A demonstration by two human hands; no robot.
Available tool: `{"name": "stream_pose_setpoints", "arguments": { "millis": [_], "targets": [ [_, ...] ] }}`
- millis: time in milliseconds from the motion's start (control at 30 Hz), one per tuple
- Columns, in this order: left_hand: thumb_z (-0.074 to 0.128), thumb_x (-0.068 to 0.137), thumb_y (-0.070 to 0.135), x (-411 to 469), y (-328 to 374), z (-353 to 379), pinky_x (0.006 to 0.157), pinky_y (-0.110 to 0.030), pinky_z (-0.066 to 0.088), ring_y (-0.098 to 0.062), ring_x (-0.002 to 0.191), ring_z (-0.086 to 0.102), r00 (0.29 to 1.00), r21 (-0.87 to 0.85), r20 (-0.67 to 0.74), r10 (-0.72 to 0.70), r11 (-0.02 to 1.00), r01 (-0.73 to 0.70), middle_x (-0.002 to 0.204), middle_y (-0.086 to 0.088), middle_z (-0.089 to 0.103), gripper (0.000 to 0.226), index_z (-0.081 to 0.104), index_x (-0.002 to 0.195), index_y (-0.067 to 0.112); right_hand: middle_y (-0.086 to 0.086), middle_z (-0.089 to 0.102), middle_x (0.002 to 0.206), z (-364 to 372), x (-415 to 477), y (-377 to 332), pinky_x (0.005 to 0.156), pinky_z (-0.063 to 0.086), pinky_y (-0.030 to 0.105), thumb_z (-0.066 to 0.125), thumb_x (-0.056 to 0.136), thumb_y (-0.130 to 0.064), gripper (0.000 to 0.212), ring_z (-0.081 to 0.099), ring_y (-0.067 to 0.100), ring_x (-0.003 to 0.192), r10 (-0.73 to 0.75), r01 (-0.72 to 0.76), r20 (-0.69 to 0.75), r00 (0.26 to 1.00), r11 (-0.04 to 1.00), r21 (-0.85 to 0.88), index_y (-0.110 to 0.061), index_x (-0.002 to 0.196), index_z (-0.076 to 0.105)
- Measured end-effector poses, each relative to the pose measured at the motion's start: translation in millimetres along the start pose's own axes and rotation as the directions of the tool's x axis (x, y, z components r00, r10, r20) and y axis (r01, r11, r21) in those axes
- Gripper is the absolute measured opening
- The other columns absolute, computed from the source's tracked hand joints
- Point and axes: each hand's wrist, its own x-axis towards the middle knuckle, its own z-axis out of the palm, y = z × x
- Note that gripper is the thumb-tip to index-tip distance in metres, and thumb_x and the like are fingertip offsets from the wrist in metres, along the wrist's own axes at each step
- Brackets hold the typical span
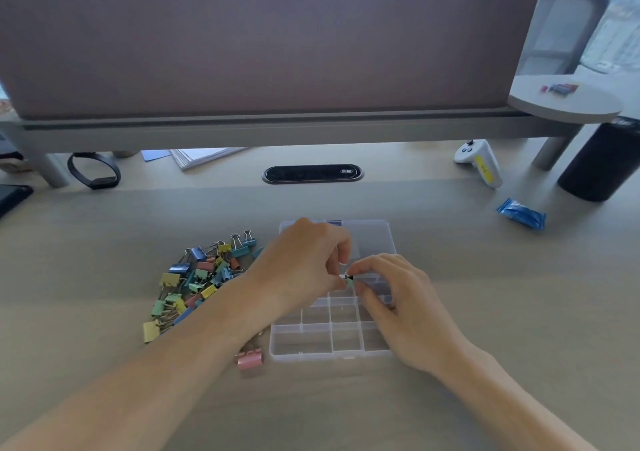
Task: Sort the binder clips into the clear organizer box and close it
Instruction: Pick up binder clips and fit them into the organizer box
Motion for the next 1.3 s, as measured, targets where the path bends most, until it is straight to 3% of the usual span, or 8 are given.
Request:
{"name": "stream_pose_setpoints", "arguments": {
  "millis": [233, 400, 667, 800, 933, 1033, 1133, 1300],
  "targets": [
    [0.088, 0.076, 0.028, 14.0, -4.1, 7.2, 0.074, -0.032, 0.06, -0.009, 0.076, 0.065, 0.995, 0.036, 0.057, -0.083, 0.996, 0.081, 0.078, 0.013, 0.067, 0.016, 0.075, 0.085, 0.028, -0.032, 0.058, 0.114, -2.0, -3.8, -3.5, 0.094, 0.05, 0.025, 0.06, 0.102, -0.019, 0.025, 0.057, -0.001, 0.117, -0.028, 0.028, 0.007, 1.0, 1.0, 0.011, -0.039, 0.116, 0.06],
    [0.087, 0.076, 0.044, 9.5, -10.0, 4.6, 0.063, -0.013, 0.044, 0.0, 0.076, 0.063, 0.994, -0.082, 0.088, -0.06, 0.994, 0.068, 0.083, 0.016, 0.07, 0.022, 0.078, 0.09, 0.029, -0.033, 0.055, 0.109, -2.9, -4.1, -4.9, 0.078, 0.042, 0.015, 0.059, 0.102, -0.02, 0.019, 0.054, -0.002, 0.106, -0.068, 0.07, 0.031, 0.997, 0.995, -0.077, -0.036, 0.111, 0.058],
    [0.082, 0.082, 0.045, -0.4, -10.2, 12.4, 0.061, -0.007, 0.039, 0.005, 0.072, 0.06, 1.0, -0.114, -0.004, -0.016, 0.993, 0.015, 0.076, 0.02, 0.065, 0.014, 0.076, 0.084, 0.032, -0.027, 0.062, 0.108, -1.7, -4.0, -4.3, 0.087, 0.049, 0.022, 0.06, 0.101, -0.018, 0.02, 0.058, 0.0, 0.108, -0.081, 0.081, 0.004, 0.997, 0.992, -0.093, -0.036, 0.109, 0.059],
    [0.084, 0.079, 0.046, -1.8, -10.4, 13.8, 0.061, -0.012, 0.041, 0.002, 0.072, 0.06, 1.0, -0.065, -0.023, 0.004, 0.998, -0.006, 0.077, 0.022, 0.063, 0.017, 0.073, 0.084, 0.036, -0.037, 0.054, 0.108, -3.2, -5.2, -5.7, 0.085, 0.043, 0.011, 0.056, 0.102, -0.022, 0.022, 0.055, -0.004, 0.107, -0.054, 0.057, 0.036, 0.998, 0.994, -0.091, -0.042, 0.112, 0.051],
    [0.082, 0.077, 0.05, -1.8, -10.1, 17.9, 0.068, -0.026, 0.055, 0.0, 0.074, 0.062, 0.999, -0.05, -0.053, -0.009, 0.999, 0.006, 0.078, 0.017, 0.065, 0.02, 0.069, 0.081, 0.035, -0.028, 0.059, 0.105, -2.6, -5.1, -4.3, 0.085, 0.039, 0.01, 0.057, 0.101, -0.018, 0.017, 0.055, -0.001, 0.105, -0.088, 0.092, 0.033, 0.996, 0.987, -0.133, -0.034, 0.107, 0.057],
    [0.082, 0.077, 0.049, 0.2, -11.0, 19.3, 0.069, -0.028, 0.056, 0.0, 0.074, 0.061, 0.999, -0.055, -0.03, -0.025, 0.998, 0.023, 0.079, 0.017, 0.065, 0.021, 0.067, 0.08, 0.035, -0.024, 0.062, 0.107, -1.7, -4.4, -3.7, 0.089, 0.042, 0.014, 0.057, 0.1, -0.016, 0.017, 0.056, 0.002, 0.107, -0.098, 0.102, 0.036, 0.995, 0.985, -0.139, -0.032, 0.106, 0.058],
    [0.084, 0.078, 0.048, 0.9, -12.6, 8.7, 0.063, -0.008, 0.043, 0.004, 0.076, 0.06, 0.999, -0.123, 0.046, -0.012, 0.992, 0.017, 0.084, 0.017, 0.067, 0.023, 0.073, 0.09, 0.032, -0.024, 0.06, 0.106, -2.3, -4.6, -3.3, 0.087, 0.041, 0.013, 0.057, 0.102, -0.018, 0.016, 0.054, 0.001, 0.106, -0.078, 0.084, 0.041, 0.996, 0.985, -0.151, -0.033, 0.108, 0.058],
    [0.071, 0.093, 0.02, -6.4, -48.7, -48.0, 0.072, -0.01, 0.044, 0.005, 0.086, 0.06, 0.998, -0.087, -0.029, -0.062, 0.994, 0.059, 0.095, 0.021, 0.065, 0.018, 0.067, 0.097, 0.037, -0.026, 0.055, 0.106, -3.8, -4.7, -4.5, 0.088, 0.038, 0.007, 0.051, 0.105, -0.026, 0.012, 0.052, 0.0, 0.104, -0.055, 0.065, 0.062, 0.997, 0.984, -0.169, -0.034, 0.111, 0.056]
  ]
}}
